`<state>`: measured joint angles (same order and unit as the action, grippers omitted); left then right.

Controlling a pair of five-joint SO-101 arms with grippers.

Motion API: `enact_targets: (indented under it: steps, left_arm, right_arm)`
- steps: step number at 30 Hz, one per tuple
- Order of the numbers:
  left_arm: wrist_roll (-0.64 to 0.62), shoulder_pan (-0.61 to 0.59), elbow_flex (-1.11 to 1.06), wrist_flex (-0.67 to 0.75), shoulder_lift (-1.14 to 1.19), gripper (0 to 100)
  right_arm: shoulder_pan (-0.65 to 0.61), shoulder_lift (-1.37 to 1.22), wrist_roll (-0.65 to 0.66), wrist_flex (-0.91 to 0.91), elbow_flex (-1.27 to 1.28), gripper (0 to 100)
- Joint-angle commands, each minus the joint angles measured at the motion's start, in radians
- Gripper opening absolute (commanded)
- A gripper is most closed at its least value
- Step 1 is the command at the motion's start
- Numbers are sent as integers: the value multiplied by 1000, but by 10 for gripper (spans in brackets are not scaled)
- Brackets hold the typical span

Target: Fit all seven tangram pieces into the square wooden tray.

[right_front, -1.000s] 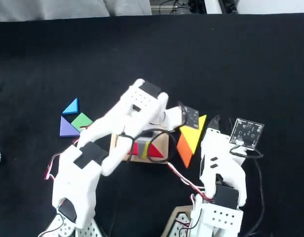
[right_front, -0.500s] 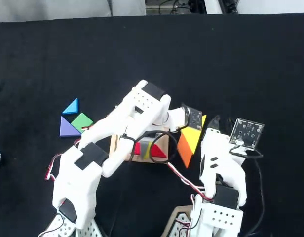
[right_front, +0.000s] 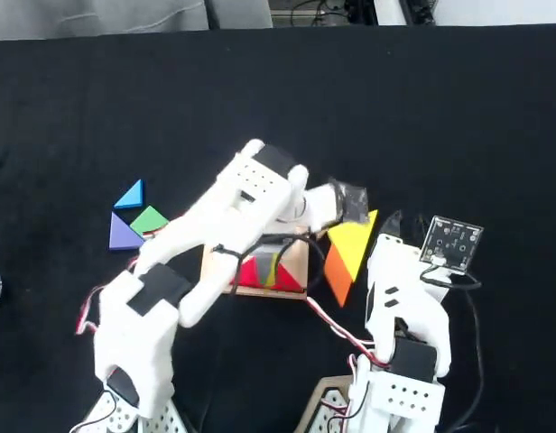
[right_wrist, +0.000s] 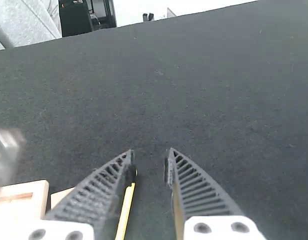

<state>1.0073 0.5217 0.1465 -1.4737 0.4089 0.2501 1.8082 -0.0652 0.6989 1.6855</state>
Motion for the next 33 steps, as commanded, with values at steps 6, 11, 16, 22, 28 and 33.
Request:
enact_targets:
  steps: [6, 11, 16, 22, 28, 33]
  left_arm:
    - [-109, -4, -165, 144, -120, 331]
    - [-110, -12, -298, 331, -137, 331]
    - [-110, -15, -337, 391, -137, 331]
    - [-109, -44, -292, 379, -152, 331]
    - [-104, -77, -255, 341, -170, 331]
    - [-106, -79, -255, 344, -176, 331]
  right_arm:
    - [9, 74, -6, -26, -28, 113]
    - [9, 74, -6, -26, -27, 113]
    - [8, 74, -6, -26, -27, 113]
    - [8, 74, -6, -26, -27, 113]
    - [8, 74, -6, -26, -27, 113]
    - [8, 74, -6, -26, -27, 113]
